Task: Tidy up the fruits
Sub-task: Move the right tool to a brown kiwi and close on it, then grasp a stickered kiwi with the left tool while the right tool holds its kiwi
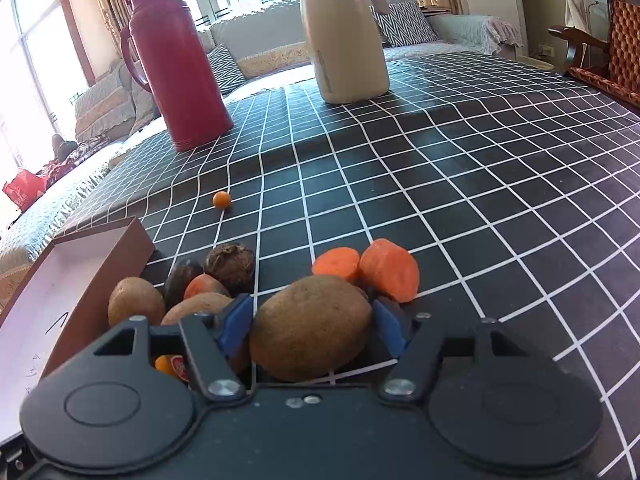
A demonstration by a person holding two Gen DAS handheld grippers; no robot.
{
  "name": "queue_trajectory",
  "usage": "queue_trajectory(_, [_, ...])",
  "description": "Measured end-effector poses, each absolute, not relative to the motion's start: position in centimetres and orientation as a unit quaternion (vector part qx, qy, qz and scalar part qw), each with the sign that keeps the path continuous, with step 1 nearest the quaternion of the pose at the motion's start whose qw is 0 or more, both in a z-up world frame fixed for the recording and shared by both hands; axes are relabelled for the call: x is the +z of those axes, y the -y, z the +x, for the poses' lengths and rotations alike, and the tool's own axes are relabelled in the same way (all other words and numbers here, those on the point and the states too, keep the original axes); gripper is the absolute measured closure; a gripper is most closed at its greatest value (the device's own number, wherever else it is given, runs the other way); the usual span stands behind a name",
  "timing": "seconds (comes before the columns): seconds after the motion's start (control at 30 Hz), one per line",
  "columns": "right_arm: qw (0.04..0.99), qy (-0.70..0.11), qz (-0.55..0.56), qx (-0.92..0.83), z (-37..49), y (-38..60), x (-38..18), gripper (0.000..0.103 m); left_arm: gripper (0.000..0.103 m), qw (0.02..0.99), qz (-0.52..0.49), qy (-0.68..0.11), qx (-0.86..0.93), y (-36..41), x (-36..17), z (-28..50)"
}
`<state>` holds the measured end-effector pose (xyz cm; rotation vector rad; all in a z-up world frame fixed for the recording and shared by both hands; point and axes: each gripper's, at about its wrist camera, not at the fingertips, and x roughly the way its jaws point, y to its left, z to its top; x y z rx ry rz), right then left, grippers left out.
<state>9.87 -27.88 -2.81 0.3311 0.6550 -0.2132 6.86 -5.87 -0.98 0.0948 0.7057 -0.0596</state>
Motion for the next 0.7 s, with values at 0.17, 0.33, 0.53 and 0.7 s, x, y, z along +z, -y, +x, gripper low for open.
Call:
queue_trajectory(0.17, [0.926,-0.327,0.156,-0.103,9.5,27.9,-2.6,0.040,0.000,0.936,0.040,-0.349,-0.028,5.8,-1.0,7.1])
queue_trajectory(0.33, [0.924,-0.327,0.152,-0.127,7.5,29.0,-2.2,0.040,0.000,0.937,0.045,-0.345,-0.036,7.0,-1.0,7.1])
queue_trajectory(0.53, [0.934,-0.288,0.082,-0.193,5.2,30.8,-1.8,0.040,0.000,0.938,0.057,-0.338,-0.048,9.3,-1.0,7.3])
queue_trajectory(0.7, [0.929,-0.280,0.083,-0.227,4.3,32.7,-2.0,0.040,0.000,0.939,0.070,-0.333,-0.052,11.2,-1.3,8.3])
